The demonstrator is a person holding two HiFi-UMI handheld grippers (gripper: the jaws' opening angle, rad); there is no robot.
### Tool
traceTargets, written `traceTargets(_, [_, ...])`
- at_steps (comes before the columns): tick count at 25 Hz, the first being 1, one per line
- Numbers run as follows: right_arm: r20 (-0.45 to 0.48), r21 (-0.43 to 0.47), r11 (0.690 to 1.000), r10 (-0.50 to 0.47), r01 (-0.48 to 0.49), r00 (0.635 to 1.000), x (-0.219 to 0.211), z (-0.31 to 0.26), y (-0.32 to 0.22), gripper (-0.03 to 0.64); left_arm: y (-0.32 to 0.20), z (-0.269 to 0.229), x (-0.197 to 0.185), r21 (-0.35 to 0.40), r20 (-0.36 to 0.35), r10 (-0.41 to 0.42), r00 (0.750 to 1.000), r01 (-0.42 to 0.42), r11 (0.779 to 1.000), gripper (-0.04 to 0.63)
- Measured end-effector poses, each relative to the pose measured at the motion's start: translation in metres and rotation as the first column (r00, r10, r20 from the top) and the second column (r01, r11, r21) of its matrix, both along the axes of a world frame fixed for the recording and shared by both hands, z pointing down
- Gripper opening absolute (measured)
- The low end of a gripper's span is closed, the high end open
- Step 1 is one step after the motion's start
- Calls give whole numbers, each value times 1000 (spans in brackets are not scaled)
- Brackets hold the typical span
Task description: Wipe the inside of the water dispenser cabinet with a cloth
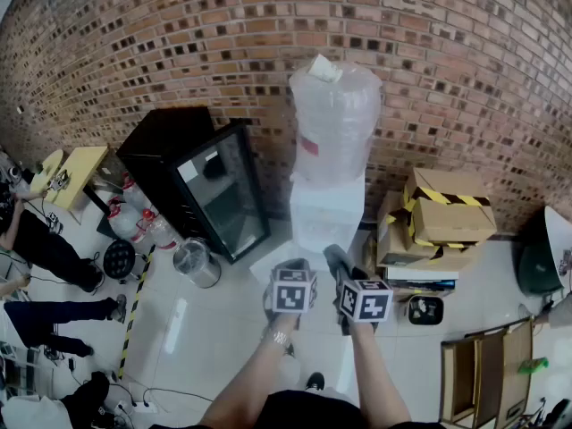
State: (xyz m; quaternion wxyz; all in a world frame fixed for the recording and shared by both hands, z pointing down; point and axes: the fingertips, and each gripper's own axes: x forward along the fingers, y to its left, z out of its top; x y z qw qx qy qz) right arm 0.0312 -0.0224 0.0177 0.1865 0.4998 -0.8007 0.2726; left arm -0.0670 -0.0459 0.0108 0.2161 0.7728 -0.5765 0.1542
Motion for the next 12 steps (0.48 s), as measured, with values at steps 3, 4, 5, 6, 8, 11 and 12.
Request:
traceTargets(3, [-12, -25, 1000, -4, 4, 1000, -23, 15, -21, 20, -22, 12, -25, -16, 4, -9, 1000, 9, 1000, 2])
traceTargets(4, [-7, -31, 999, 5, -5, 1000, -29, 19, -29, 20, -30, 16, -30, -19, 12, -1, 1000, 1, 1000, 2])
traceTargets(5, [-2, -34, 999, 21, -21, 1000, -32, 21, -36, 20, -39, 19, -33, -21, 21, 13, 1000, -13, 1000, 2])
traceTargets(6, [2, -33, 999, 40, -40, 999, -33, 23, -44, 20, -47, 22, -32, -23, 26, 31, 999, -30, 999, 2])
traceTargets(8, [-3, -27, 998, 61, -61, 998, -34, 25, -56, 20, -61, 29, -29, -29, 24, 58, 998, -57, 998, 2])
traceTargets(11, [-17, -31, 997, 67, -67, 998, -31, 28, -69, 20, -77, 36, -24, -42, 17, 63, 998, -62, 997, 2])
traceTargets(12, [-15, -31, 997, 73, -73, 997, -28, 30, -72, 20, -81, 37, -21, -43, 16, 65, 998, -64, 997, 2])
